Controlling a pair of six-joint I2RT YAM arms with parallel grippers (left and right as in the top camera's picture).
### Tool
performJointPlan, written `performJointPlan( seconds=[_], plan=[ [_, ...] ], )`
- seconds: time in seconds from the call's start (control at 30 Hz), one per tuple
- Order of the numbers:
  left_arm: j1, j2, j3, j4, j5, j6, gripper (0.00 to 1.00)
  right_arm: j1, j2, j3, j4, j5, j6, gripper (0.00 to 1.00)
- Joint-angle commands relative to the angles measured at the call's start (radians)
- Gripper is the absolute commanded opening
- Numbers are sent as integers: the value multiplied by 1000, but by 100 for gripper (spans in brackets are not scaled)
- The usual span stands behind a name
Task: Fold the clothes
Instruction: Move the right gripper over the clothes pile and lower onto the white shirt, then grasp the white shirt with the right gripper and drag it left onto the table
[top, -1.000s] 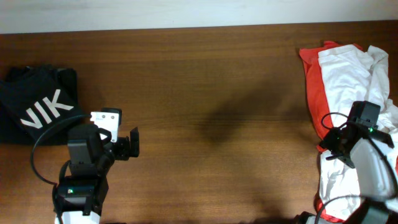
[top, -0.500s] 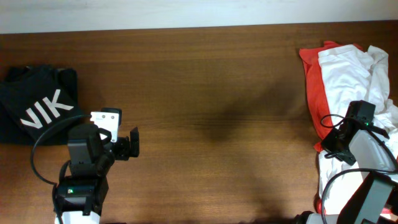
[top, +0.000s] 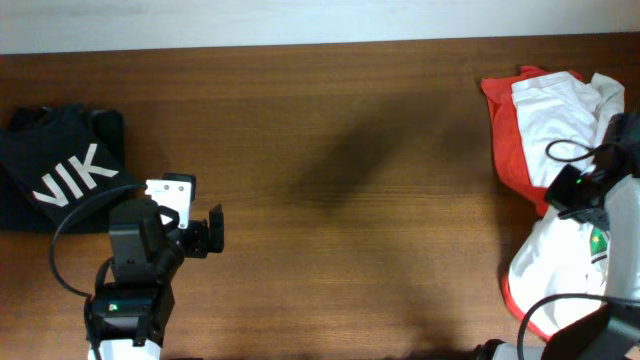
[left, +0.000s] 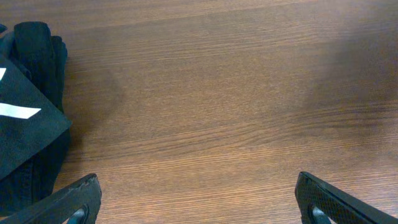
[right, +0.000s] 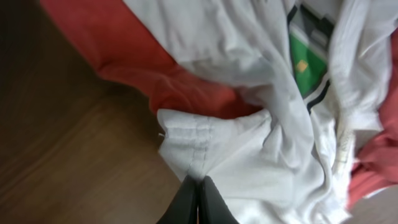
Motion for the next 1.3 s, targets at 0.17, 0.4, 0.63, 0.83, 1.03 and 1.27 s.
performJointPlan(
  seconds=[0.17,0.4,0.63,0.83,1.03,1.27],
  plan=[
    [-5,0,19,0,15,-13,99,-6,-26,61,-104,-62,-87,4],
    [-5,0,19,0,14,-13,99,-6,-25,58,-198,-222,-218,4],
    [-5,0,19,3,15,-13,99,-14,-28,92,-121,-219,-183,4],
    [-5,0,19,1,15,-13,99,-20,-30,201,-102,-361,-201,4],
    [-5,0,19,3,15,-13,99,-20,-30,280,-152,-233,-145,4],
    [-5,0,19,3,15,-13,99,6,-30,562,-133,-865,-459,4]
  ],
)
